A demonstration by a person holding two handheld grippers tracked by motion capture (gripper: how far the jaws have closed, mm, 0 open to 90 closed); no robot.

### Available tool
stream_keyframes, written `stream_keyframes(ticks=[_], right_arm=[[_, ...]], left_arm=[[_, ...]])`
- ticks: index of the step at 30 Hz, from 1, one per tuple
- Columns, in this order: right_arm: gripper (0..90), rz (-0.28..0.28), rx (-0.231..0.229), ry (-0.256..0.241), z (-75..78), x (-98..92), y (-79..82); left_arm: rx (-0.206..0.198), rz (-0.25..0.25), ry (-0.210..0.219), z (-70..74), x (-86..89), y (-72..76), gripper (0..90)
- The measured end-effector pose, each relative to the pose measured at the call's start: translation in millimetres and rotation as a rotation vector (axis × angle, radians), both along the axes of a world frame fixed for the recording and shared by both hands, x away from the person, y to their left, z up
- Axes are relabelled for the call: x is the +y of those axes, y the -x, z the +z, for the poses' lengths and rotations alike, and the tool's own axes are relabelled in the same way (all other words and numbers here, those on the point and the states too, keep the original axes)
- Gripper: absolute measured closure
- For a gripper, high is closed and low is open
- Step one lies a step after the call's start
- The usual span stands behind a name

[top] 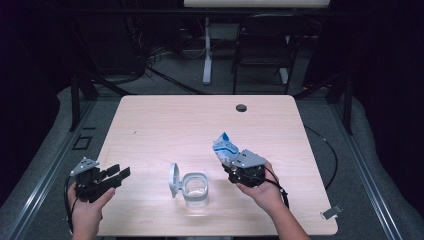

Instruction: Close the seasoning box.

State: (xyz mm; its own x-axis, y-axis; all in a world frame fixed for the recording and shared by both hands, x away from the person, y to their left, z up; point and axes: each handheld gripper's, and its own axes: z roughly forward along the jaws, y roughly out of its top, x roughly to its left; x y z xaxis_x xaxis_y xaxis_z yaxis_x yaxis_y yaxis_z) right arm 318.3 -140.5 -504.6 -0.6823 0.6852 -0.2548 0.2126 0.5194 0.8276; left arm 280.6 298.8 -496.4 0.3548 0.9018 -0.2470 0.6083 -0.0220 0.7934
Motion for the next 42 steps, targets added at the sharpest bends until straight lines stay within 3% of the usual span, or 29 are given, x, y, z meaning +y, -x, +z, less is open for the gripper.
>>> stream_keyframes(ticks=[18, 31, 37, 42], right_arm=[[45.0, 0.01, -0.058, 0.06, 8.6, 0.1, 5.8], [45.5, 0.041, -0.059, 0.069, 9.9, 0.6, 13.0], [45.7, 0.054, -0.098, 0.164, 7.0, 6.5, 19.3], [45.8, 0.065, -0.106, 0.185, 4.2, 10.5, 21.7]], left_arm=[[-0.005, 0.013, 0.002, -1.8, 0.3, -1.1, 51.8], [-0.003, 0.013, 0.0, -2.6, 0.1, -1.3, 51.8], [-0.004, 0.014, 0.0, -2.6, 0.1, -1.2, 51.8], [0.002, 0.016, 0.002, -3.6, 0.4, -1.4, 51.8]])
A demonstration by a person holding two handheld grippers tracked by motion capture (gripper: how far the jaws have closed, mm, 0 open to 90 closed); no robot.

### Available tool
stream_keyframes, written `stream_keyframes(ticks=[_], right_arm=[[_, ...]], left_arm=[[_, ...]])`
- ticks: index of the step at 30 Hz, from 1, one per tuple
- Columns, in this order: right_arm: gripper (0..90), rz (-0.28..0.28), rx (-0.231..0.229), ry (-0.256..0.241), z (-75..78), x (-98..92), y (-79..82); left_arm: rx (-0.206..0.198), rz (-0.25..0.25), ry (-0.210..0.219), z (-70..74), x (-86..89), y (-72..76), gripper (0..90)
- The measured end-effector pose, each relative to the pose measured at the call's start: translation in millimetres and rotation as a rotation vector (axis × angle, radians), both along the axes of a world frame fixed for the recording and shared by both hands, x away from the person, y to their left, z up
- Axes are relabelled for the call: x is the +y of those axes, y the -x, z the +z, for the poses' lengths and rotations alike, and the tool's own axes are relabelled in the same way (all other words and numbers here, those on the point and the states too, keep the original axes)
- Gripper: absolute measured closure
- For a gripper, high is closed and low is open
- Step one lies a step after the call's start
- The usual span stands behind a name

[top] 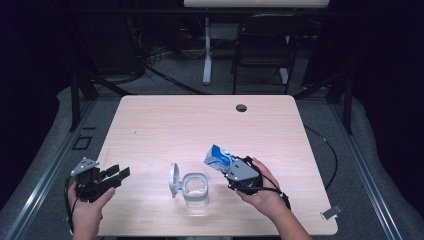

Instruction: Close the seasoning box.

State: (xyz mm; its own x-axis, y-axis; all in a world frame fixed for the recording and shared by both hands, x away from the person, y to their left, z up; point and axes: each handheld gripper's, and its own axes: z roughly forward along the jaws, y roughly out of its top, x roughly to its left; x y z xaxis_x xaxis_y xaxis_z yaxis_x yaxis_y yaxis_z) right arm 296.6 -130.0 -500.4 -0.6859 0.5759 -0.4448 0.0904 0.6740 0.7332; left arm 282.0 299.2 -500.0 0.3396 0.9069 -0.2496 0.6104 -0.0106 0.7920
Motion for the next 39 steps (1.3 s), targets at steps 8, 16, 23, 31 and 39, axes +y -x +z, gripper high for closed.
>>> stream_keyframes(ticks=[8, 16, 23, 31, 39], right_arm=[[45.9, 0.006, -0.011, 0.037, -4.6, 3.5, 1.5], [45.8, -0.002, -0.068, 0.1, -6.6, 7.6, 3.6], [45.8, -0.006, -0.105, 0.152, -8.0, 9.2, 3.8], [45.9, 0.006, -0.146, 0.217, -13.1, 14.6, 7.1], [45.9, 0.01, -0.157, 0.234, -11.2, 15.4, 8.9]], left_arm=[[0.002, 0.0, -0.002, 0.0, 1.7, 0.0, 51.8], [0.004, -0.001, -0.002, -0.5, 1.6, -0.2, 51.8], [0.003, 0.001, -0.002, -1.4, 1.9, -0.6, 51.8], [0.007, 0.003, -0.001, -2.0, 3.5, -0.6, 51.8], [0.01, 0.003, -0.004, -2.2, 3.0, -0.7, 51.8]])
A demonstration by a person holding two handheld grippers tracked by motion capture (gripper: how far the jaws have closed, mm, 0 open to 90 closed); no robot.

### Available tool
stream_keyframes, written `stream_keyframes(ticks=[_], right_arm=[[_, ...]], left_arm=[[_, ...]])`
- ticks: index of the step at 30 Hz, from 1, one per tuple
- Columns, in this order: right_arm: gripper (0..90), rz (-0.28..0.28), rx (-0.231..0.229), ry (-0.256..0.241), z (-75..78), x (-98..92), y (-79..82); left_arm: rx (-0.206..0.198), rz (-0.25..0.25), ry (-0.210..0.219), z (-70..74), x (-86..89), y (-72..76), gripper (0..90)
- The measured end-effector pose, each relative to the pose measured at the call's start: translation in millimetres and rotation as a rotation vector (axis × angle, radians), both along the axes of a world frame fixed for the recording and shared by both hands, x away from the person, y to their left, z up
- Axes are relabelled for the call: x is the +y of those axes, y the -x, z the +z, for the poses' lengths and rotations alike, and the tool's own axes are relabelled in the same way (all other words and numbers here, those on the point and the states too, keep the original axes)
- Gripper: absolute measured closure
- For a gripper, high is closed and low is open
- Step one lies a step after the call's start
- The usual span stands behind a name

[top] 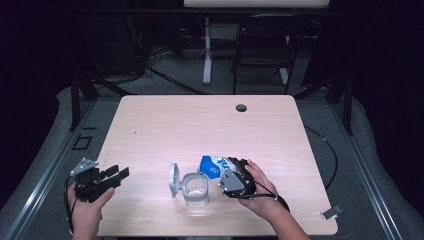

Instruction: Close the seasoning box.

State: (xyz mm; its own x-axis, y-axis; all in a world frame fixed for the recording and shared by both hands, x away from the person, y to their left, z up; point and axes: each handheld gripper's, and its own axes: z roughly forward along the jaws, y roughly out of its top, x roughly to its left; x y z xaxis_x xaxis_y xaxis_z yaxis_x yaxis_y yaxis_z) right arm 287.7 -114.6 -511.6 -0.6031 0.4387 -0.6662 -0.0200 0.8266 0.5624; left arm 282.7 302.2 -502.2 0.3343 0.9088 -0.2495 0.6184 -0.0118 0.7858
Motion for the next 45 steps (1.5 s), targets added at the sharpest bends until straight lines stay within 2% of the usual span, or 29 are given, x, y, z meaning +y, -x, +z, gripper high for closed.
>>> stream_keyframes(ticks=[6, 9, 10, 12, 14, 18, 20, 24, 25, 28, 29, 31, 33, 34, 37, 38, 45], right_arm=[[45.9, 0.025, 0.005, 0.013, 0.9, 1.6, 1.2], [45.9, 0.029, 0.009, 0.047, 2.6, 2.9, 2.0], [45.9, 0.033, -0.001, 0.042, 1.5, 3.7, 1.9], [46.0, 0.04, -0.001, 0.068, 3.4, 4.0, 2.6], [46.2, 0.046, -0.005, 0.063, 2.6, 5.0, 2.9], [46.2, 0.051, -0.018, 0.095, 3.1, 6.3, 4.5], [46.2, 0.065, -0.022, 0.085, 1.3, 7.3, 5.2], [46.2, 0.067, -0.017, 0.114, -1.3, 8.2, 6.9], [46.2, 0.069, -0.02, 0.103, -3.5, 8.6, 7.1], [46.2, 0.076, -0.026, 0.12, -7.2, 9.9, 8.7], [46.2, 0.073, -0.03, 0.152, -6.6, 10.3, 9.7], [46.2, 0.083, -0.034, 0.149, -9.3, 11.2, 10.1], [46.2, 0.086, -0.033, 0.166, -9.9, 12.0, 10.0], [46.2, 0.09, -0.03, 0.155, -11.3, 12.5, 9.7], [46.2, 0.088, -0.03, 0.175, -11.8, 13.1, 9.1], [46.2, 0.092, -0.029, 0.162, -12.8, 13.1, 8.7], [46.2, 0.095, -0.045, 0.201, -14.9, 10.9, 9.9]], left_arm=[[0.001, 0.002, 0.0, -0.3, 0.7, -0.1, 51.8], [0.002, 0.002, 0.0, -0.4, 0.7, -0.2, 51.8], [0.001, 0.002, 0.0, -0.5, 0.8, -0.2, 51.8], [-0.006, 0.006, 0.005, -1.0, 0.6, -0.3, 51.8], [-0.002, 0.002, 0.003, -0.6, 0.9, -0.2, 51.8], [0.0, 0.001, 0.001, 0.0, 1.0, -0.1, 51.8], [0.001, 0.002, 0.001, -0.2, 1.1, -0.2, 51.8], [-0.002, 0.005, 0.005, -0.5, 1.0, -0.1, 51.8], [-0.003, 0.004, 0.003, -0.4, 1.1, -0.1, 51.8], [-0.003, 0.005, 0.004, -0.2, 1.1, 0.0, 51.8], [-0.003, 0.005, 0.003, -0.3, 1.2, -0.1, 51.8], [-0.001, 0.006, 0.005, -0.5, 1.1, -0.1, 51.8], [-0.001, 0.007, 0.006, -0.5, 1.3, -0.2, 51.8], [-0.004, 0.01, 0.007, -0.7, 1.2, -0.2, 51.8], [-0.008, 0.014, 0.009, -0.7, 1.5, -0.3, 51.8], [-0.008, 0.014, 0.009, -0.6, 1.7, -0.2, 51.8], [-0.001, 0.012, 0.005, -0.7, 2.7, -0.2, 51.8]])
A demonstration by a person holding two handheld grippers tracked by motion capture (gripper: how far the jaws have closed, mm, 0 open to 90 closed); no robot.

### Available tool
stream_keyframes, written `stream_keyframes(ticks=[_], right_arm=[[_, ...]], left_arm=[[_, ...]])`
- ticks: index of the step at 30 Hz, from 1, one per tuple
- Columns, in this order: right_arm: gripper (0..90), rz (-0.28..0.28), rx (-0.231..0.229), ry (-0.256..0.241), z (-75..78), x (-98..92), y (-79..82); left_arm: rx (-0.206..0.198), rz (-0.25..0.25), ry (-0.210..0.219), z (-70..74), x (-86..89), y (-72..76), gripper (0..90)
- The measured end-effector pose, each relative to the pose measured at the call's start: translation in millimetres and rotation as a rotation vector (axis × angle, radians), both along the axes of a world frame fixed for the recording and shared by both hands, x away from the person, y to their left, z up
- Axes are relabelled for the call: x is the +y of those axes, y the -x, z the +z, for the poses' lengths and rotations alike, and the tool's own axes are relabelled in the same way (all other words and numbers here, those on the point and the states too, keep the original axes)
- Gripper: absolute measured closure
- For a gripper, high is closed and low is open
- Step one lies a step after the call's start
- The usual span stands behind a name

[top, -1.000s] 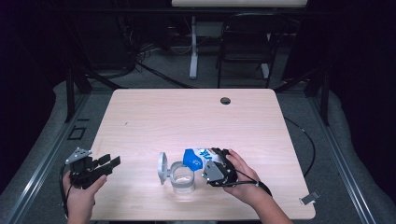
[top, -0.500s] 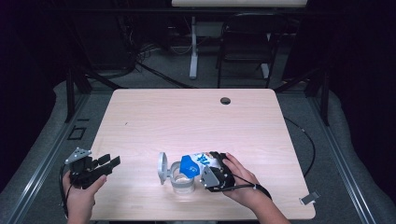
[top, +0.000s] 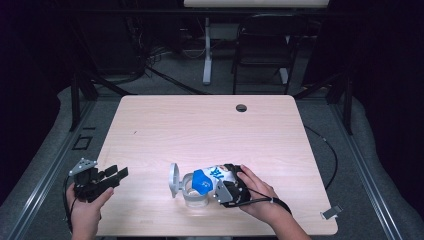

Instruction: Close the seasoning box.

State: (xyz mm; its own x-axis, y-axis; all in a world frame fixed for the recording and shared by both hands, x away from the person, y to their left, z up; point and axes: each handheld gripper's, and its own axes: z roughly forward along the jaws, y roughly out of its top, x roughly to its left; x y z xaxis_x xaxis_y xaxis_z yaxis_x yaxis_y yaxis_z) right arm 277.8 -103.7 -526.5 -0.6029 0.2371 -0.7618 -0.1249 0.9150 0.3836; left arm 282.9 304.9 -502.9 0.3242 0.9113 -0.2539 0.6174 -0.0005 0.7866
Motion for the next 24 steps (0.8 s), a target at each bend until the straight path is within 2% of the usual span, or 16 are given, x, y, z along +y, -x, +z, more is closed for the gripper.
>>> stream_keyframes(ticks=[12, 14, 15, 16, 22, 24], right_arm=[[46.2, 0.013, -0.026, 0.035, -0.5, -0.8, 0.7], [46.2, 0.017, -0.033, 0.049, 0.1, -0.9, 0.7], [46.2, 0.009, -0.033, 0.073, 2.1, -0.8, 1.2], [46.2, 0.022, -0.035, 0.055, 0.6, -0.7, 0.1], [46.2, 0.027, -0.042, 0.089, 3.0, 0.2, -0.2], [46.2, 0.035, -0.048, 0.083, 2.4, 0.5, -0.6]], left_arm=[[0.004, -0.001, -0.002, -0.3, 0.0, -0.1, 51.7], [0.005, -0.003, -0.002, -0.1, 0.3, 0.0, 51.8], [0.005, -0.003, -0.001, 0.0, 0.3, 0.1, 51.7], [0.005, -0.003, 0.0, -0.1, 0.3, 0.2, 51.8], [0.002, 0.003, 0.008, -1.7, 0.0, -0.3, 51.8], [0.005, 0.0, 0.006, -1.1, 0.3, -0.3, 51.7]])
